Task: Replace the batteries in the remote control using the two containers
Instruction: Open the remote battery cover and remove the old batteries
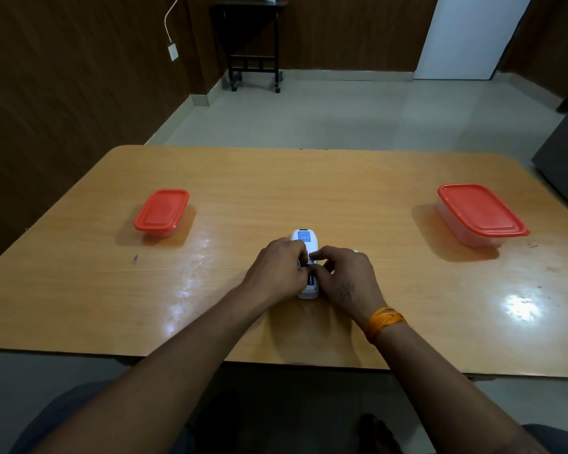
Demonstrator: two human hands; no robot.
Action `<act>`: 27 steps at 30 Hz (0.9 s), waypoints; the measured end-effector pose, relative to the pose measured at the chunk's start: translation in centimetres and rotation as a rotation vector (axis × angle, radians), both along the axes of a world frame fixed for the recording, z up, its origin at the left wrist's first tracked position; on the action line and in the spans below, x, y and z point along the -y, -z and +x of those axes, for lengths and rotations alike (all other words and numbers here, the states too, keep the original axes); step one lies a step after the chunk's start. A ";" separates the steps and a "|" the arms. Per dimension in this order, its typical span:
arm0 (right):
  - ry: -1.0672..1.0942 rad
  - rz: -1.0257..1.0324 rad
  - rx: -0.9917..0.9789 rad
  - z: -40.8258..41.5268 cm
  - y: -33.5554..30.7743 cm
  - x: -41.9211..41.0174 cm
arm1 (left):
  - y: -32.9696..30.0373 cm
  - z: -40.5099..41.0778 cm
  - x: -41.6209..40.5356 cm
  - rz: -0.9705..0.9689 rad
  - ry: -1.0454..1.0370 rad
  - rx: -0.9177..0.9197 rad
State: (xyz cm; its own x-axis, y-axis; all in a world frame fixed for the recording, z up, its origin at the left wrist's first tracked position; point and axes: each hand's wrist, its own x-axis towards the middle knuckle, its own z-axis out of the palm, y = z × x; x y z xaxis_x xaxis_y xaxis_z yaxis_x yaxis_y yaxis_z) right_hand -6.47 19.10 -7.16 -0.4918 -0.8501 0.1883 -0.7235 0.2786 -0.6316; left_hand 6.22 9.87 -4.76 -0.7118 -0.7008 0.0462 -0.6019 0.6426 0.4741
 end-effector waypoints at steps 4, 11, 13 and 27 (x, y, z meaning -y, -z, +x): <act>0.010 0.006 0.014 0.0 -0.5 0.0 | -0.4 0.0 0.2 0.054 0.003 0.025; 0.034 0.005 0.016 0.2 -0.2 0.0 | -1.1 0.1 0.0 0.170 -0.028 -0.063; 0.030 -0.009 0.017 0.1 -0.1 0.0 | -1.1 0.3 -0.2 0.191 -0.018 -0.114; -0.162 0.014 -0.220 -0.1 -1.4 -1.2 | -1.1 0.7 0.2 0.117 -0.097 -0.037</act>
State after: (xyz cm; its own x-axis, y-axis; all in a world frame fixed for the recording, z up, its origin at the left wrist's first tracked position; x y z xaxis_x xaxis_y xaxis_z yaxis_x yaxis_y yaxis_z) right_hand -6.60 20.26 -5.72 -0.2973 -0.9179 0.2629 -0.8790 0.1556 -0.4507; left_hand 6.89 9.66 -3.61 -0.6400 -0.7682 -0.0152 -0.6393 0.5215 0.5651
